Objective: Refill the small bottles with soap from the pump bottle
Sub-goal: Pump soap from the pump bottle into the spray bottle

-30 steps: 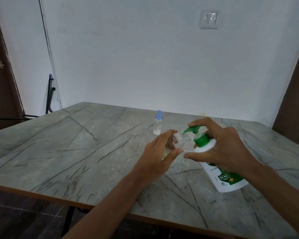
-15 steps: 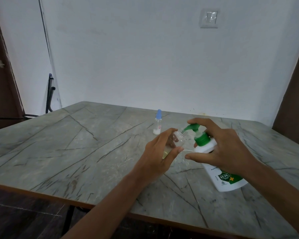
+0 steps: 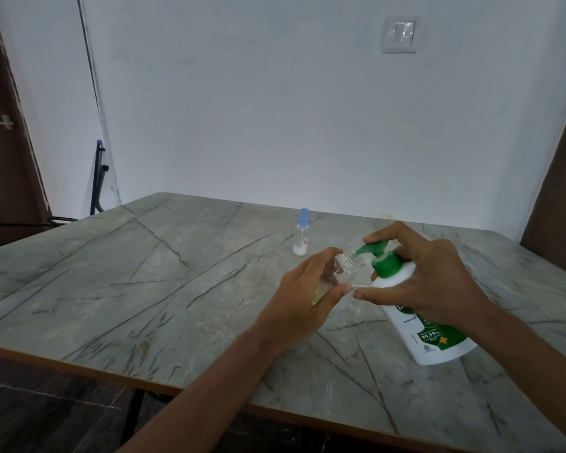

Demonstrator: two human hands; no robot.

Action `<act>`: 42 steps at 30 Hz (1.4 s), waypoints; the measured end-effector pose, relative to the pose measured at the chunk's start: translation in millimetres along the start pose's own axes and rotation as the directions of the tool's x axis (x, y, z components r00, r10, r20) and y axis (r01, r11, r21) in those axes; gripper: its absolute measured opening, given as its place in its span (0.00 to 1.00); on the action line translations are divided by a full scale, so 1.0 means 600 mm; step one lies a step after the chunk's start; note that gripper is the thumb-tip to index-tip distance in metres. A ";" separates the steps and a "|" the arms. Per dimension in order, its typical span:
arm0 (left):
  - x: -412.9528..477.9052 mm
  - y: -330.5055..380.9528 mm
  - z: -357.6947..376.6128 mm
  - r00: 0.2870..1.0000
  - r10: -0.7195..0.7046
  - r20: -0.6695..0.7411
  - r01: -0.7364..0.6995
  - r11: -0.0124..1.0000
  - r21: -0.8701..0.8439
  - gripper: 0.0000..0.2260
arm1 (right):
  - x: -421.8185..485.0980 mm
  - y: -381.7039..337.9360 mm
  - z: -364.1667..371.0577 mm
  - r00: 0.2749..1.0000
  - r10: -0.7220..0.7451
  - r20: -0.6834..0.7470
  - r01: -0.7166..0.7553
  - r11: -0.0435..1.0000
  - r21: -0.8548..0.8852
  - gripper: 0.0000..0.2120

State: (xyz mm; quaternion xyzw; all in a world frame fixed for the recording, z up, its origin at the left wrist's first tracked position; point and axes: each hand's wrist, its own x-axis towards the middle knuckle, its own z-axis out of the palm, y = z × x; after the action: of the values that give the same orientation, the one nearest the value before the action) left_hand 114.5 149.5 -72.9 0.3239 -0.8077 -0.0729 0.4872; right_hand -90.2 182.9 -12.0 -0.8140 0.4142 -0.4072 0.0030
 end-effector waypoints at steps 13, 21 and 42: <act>0.001 0.000 0.000 0.999 -0.012 -0.040 0.010 0.999 -0.035 0.21 | -0.002 -0.002 0.000 0.999 -0.027 0.045 0.030 0.998 -0.058 0.37; 0.001 -0.003 0.000 0.999 -0.014 -0.030 0.014 1.000 -0.017 0.20 | 0.002 0.005 0.002 0.999 0.000 0.039 0.001 1.000 -0.031 0.34; 0.001 0.003 -0.001 0.999 -0.007 -0.040 0.006 1.000 -0.024 0.19 | -0.004 0.003 0.001 0.999 -0.032 0.027 0.032 0.999 -0.030 0.35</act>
State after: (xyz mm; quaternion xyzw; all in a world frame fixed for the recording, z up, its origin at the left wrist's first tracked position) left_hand 113.9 150.8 -71.0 0.3223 -0.7957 -0.0776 0.5069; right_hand -91.3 183.0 -14.5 -0.8258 0.4073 -0.3900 -0.0107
